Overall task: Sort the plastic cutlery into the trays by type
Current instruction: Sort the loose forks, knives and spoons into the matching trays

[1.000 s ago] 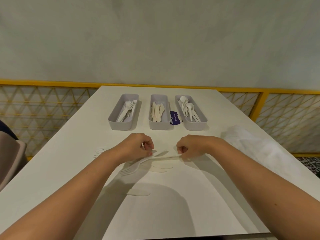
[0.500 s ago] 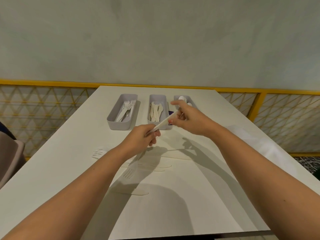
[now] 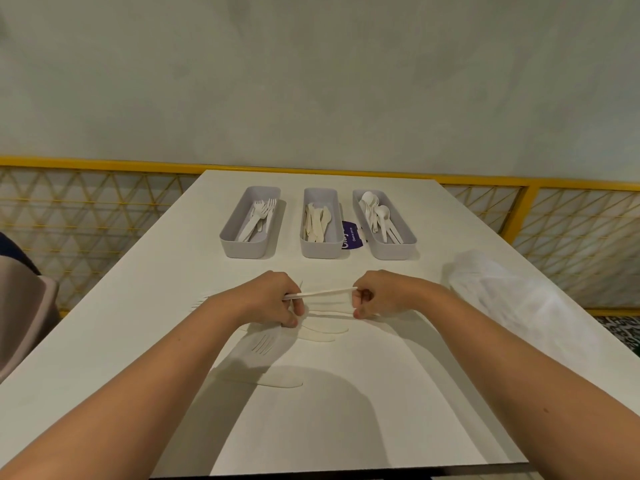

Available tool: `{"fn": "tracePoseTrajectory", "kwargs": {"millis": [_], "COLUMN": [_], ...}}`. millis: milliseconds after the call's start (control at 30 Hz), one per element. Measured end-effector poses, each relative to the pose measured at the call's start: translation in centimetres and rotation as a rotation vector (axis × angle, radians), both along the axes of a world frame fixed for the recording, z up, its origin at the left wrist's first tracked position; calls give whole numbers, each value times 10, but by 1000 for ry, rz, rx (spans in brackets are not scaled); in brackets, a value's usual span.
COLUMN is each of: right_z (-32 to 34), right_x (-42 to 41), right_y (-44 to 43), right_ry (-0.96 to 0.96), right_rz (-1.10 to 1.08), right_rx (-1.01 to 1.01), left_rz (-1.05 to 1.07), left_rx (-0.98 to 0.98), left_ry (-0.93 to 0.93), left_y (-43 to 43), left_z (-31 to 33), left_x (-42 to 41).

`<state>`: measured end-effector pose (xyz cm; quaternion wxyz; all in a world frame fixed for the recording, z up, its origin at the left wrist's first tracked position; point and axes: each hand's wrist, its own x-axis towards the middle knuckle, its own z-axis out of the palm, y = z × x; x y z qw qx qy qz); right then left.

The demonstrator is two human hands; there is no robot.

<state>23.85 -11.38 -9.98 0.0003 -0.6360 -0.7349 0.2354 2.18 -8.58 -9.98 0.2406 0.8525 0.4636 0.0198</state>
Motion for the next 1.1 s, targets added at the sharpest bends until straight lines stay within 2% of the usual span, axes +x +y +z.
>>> {"fn": "tracePoseTrajectory", "kwargs": {"millis": [133, 267, 467, 667, 967, 1100], "right_z": [2, 1, 4, 6, 21, 25], "right_x": [3, 6, 15, 11, -13, -33], "right_y": [-2, -3, -6, -5, 1, 2], "right_ry": [-82, -58, 304, 589, 1002, 1097], "right_rz": [13, -3, -68, -174, -254, -257], "right_rx": [-53, -37, -72, -28, 164, 232], "left_rz": [-25, -62, -72, -36, 266, 394], "left_rx": [17, 8, 7, 6, -343, -561], "left_ry": [36, 34, -64, -370, -959, -1182], "left_y": [2, 3, 2, -2, 7, 11], "left_z": [-3, -5, -3, 17, 24, 21], "left_x": [4, 3, 2, 7, 22, 30]}}
